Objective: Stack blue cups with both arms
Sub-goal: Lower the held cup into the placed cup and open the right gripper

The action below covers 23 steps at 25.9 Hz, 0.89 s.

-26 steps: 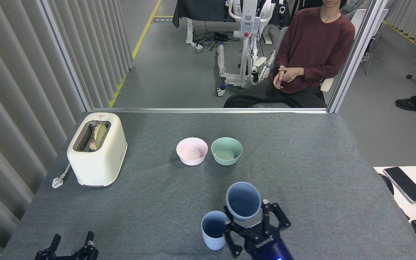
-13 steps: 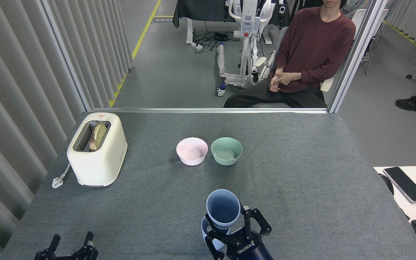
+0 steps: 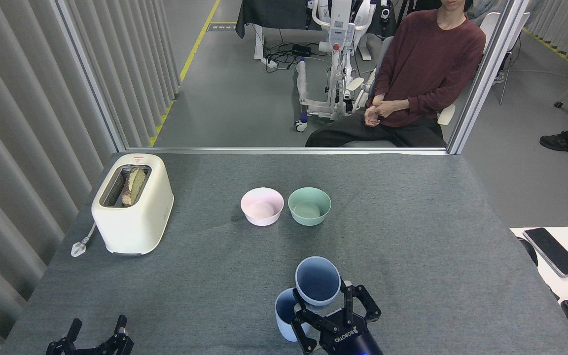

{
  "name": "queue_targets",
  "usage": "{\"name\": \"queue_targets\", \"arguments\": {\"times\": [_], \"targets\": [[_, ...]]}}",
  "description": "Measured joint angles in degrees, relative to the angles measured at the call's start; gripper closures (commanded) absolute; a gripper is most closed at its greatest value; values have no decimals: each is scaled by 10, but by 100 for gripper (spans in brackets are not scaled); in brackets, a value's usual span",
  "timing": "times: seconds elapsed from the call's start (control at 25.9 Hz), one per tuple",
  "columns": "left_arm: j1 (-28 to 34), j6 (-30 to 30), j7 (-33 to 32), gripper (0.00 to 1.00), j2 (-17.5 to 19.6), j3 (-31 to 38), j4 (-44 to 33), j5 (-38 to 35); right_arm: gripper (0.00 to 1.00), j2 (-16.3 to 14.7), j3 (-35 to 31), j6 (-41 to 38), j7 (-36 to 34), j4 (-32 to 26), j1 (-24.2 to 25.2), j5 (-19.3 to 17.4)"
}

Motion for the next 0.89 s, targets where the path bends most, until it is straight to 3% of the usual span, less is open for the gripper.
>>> {"name": "queue_targets", "arguments": {"times": [0.89], "targets": [[-4,-1,6,0,3,0,9,1,56,-5,29,-2,0,20,-7,3]]}}
